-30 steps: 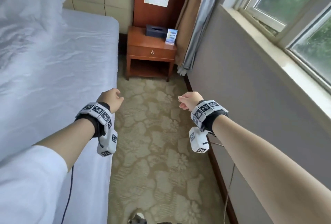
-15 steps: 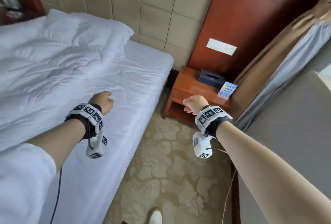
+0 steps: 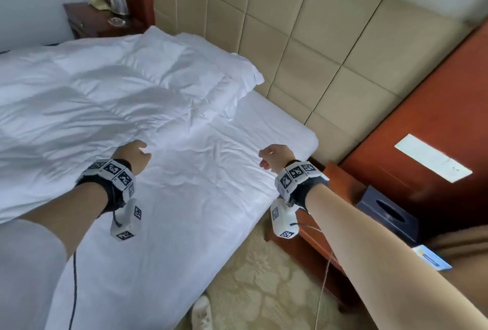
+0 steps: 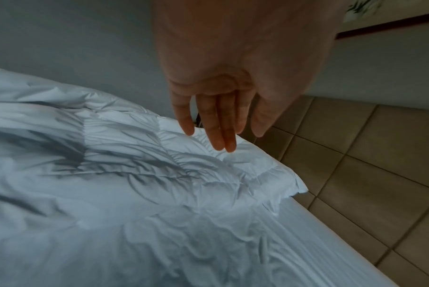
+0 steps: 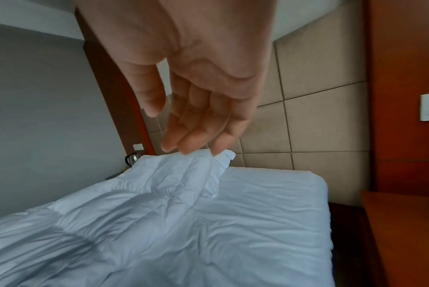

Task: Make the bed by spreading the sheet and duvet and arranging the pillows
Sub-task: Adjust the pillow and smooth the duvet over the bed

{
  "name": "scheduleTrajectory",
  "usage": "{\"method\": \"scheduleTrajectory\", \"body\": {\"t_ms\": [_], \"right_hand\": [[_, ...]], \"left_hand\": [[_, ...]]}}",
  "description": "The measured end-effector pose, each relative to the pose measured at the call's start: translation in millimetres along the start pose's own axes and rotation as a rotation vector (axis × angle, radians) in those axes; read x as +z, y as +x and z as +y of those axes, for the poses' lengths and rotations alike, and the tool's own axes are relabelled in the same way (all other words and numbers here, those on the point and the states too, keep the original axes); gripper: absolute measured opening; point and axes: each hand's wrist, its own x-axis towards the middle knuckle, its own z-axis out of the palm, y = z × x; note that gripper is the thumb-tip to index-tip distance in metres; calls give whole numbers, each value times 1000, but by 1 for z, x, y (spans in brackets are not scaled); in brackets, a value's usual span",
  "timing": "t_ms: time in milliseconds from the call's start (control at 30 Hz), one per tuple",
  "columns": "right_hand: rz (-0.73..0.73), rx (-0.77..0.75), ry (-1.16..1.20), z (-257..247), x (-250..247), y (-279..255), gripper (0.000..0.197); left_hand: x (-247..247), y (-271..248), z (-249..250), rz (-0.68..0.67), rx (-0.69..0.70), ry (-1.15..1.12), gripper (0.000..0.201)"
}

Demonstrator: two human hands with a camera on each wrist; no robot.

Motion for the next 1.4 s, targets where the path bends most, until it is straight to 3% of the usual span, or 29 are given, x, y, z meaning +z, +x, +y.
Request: {"method": "scheduleTrajectory", "body": {"t_ms": [200, 467, 633, 733, 933, 1033, 1167, 1233, 1333, 1400], "right_hand": [[-95, -24, -86, -46, -32, 137, 25], [-224, -59, -142, -102, -20, 304, 30], [-328, -14, -182, -99, -5, 409, 40], [-361, 52, -138, -85, -3, 464, 42], [-313, 243, -138, -84, 23, 546, 79], [-284, 301, -248, -90, 38, 577, 97], [-340, 340, -224, -81, 71, 634, 123], [-351, 350, -80, -82, 81, 656, 112], [-392, 394, 123, -105, 80, 658, 78], [-419, 312, 142, -117, 73, 663, 53]], "left_hand": [[-4, 86, 54, 18, -89, -42, 41], [-8, 160, 63, 140, -336, -140, 41], [24, 190, 63, 161, -584, -129, 42], [46, 207, 74, 130, -644, -130, 41], [87, 241, 71, 126, -735, -212, 41], [108, 258, 57, 111, -792, -249, 39], [131, 276, 40, 74, -852, -258, 39], [139, 279, 37, 65, -874, -273, 38], [142, 285, 39, 55, -885, -277, 38], [136, 289, 42, 41, -876, -261, 38]]}}
